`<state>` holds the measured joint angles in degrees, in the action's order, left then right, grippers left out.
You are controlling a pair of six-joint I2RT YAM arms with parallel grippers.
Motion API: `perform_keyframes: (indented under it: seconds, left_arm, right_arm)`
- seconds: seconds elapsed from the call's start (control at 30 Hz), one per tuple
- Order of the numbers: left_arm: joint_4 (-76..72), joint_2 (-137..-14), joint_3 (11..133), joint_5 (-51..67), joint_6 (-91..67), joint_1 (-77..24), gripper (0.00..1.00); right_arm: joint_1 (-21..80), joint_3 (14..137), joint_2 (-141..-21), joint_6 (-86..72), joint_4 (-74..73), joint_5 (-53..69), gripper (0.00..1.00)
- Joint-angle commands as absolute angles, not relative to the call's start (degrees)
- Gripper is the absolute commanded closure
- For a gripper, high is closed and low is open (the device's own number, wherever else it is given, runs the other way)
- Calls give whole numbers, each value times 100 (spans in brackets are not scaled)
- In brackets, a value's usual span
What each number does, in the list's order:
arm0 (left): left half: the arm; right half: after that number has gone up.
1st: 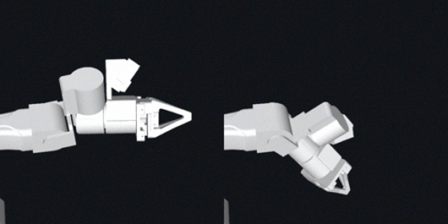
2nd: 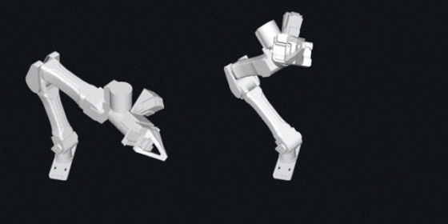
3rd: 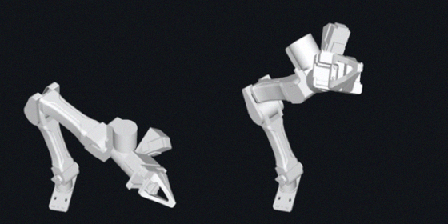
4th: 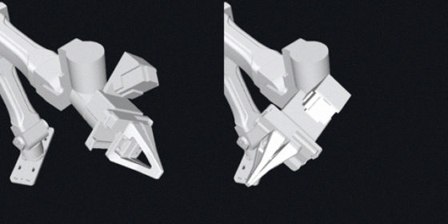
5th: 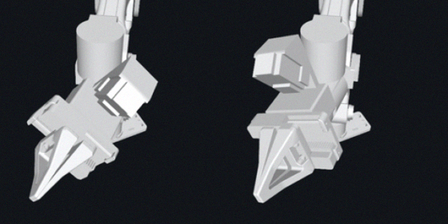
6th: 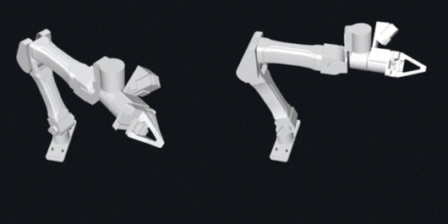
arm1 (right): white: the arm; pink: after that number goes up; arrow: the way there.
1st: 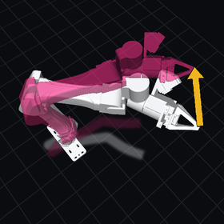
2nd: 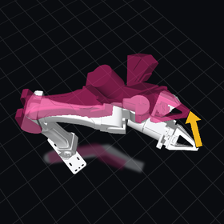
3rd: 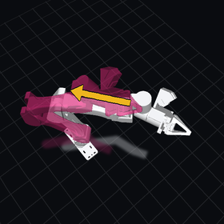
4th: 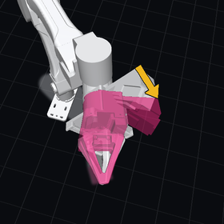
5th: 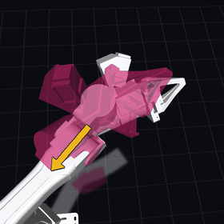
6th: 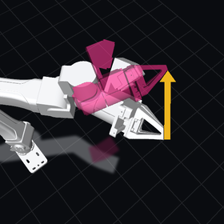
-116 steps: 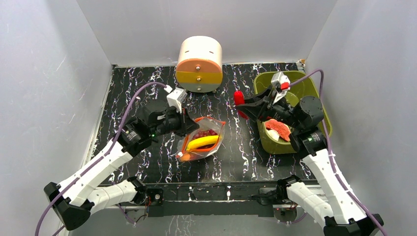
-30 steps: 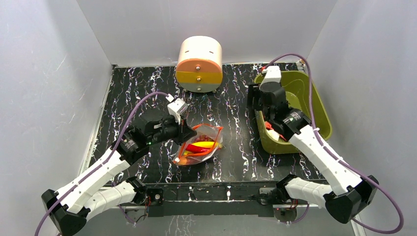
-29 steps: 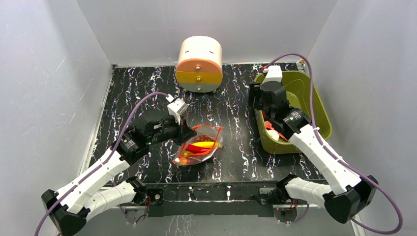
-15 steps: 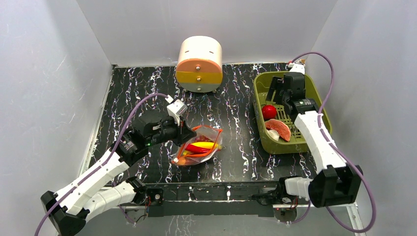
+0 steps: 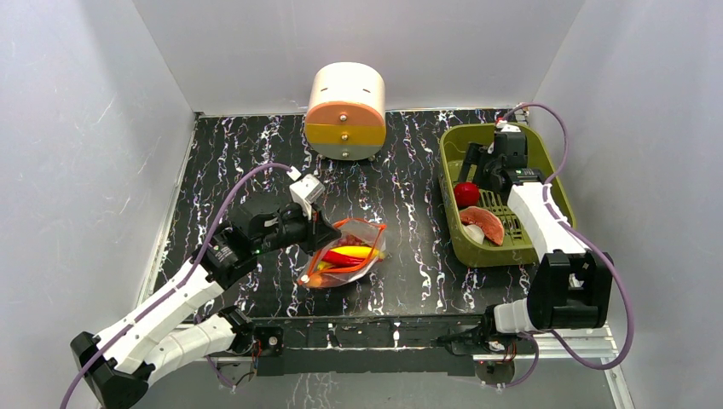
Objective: Place the food in the zip-top bag and seal the zipper
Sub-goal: Pick up the fake vegetable from the bin.
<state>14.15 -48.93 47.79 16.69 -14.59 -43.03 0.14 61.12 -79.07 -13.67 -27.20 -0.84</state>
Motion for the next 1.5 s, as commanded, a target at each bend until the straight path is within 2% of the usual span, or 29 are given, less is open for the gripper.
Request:
perform_keyframes:
  seconds: [0.0, 0.87, 1.13, 1.47]
  left_arm:
    - [1173, -4670, 4735, 1793, -1459, -4315, 100]
    - [1041, -4613, 4582, 1687, -1764, -4315, 100]
    - [969, -4456, 4492, 1592, -1948, -4315, 100]
    - [1066, -4380, 4488, 1422, -2016, -4315, 100]
  right_arm:
    - [-165, 5974, -8012, -1416, -2231, -25, 16]
    - [-246, 5975, -9071, -1318, -2056, 633, 15]
    - [-246, 5926, -9130, -1293, -2117, 553, 25]
    - [-246, 5930, -8865, -1334, -2201, 362, 44]
